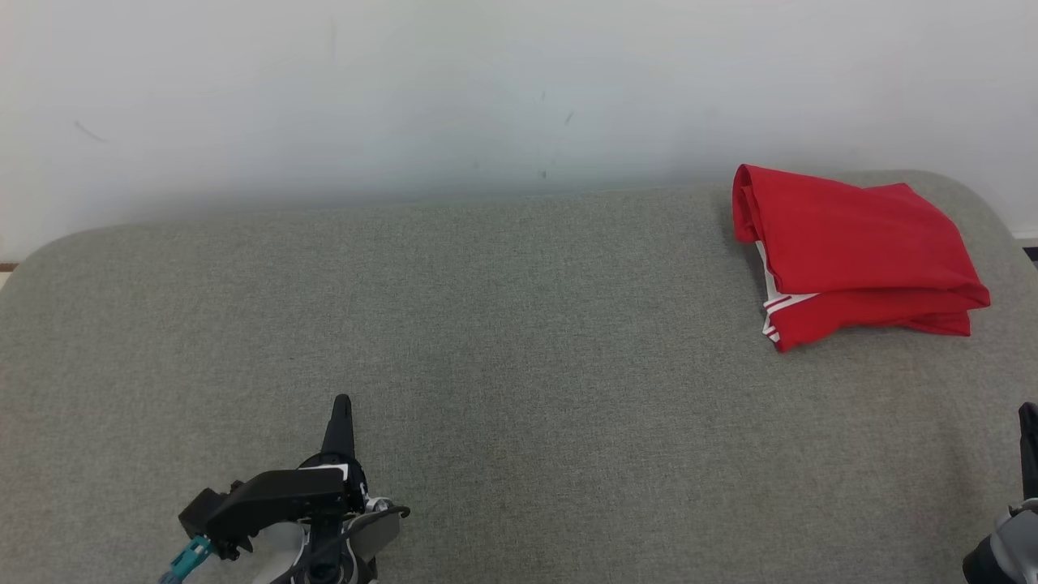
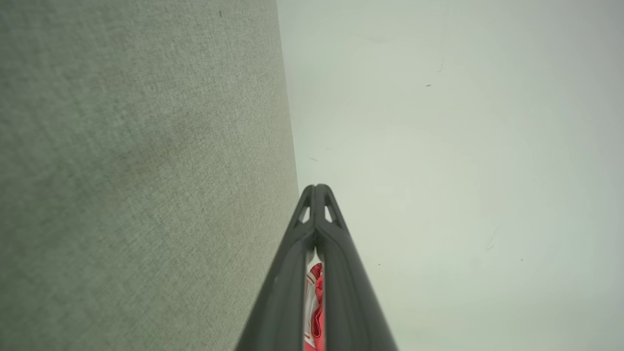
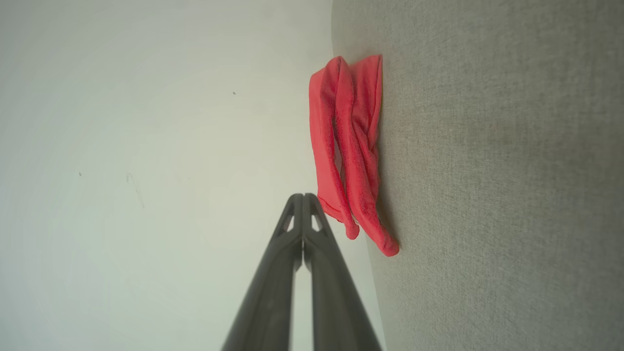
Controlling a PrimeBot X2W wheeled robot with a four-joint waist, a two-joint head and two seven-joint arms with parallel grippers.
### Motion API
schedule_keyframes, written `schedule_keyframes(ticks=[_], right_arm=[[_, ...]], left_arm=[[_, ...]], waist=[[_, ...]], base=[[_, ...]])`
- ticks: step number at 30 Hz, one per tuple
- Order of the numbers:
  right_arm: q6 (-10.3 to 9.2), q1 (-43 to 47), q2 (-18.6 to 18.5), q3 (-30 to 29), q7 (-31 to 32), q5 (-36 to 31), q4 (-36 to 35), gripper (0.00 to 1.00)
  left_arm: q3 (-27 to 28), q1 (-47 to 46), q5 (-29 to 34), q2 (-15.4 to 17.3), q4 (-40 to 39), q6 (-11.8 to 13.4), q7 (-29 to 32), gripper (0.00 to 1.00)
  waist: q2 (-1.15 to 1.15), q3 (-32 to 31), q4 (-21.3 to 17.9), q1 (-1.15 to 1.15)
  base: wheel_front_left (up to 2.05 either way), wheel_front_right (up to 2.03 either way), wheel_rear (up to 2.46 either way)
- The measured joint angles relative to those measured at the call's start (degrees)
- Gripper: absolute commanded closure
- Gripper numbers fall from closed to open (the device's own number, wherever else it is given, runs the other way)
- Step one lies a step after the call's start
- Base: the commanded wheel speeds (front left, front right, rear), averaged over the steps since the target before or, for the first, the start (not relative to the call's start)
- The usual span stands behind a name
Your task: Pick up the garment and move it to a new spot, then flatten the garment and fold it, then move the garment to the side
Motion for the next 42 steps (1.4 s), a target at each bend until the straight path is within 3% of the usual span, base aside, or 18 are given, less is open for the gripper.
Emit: schedule_keyframes(ticks=[42], right_arm=[[0.0,0.0,0.0,0.0,0.0,0.0,0.0,1.0]], left_arm=[[0.0,0.0,0.0,0.0,0.0,0.0,0.0,1.0]], waist=[[0.0,0.0,0.0,0.0]], base=[[0.0,0.0,0.0]])
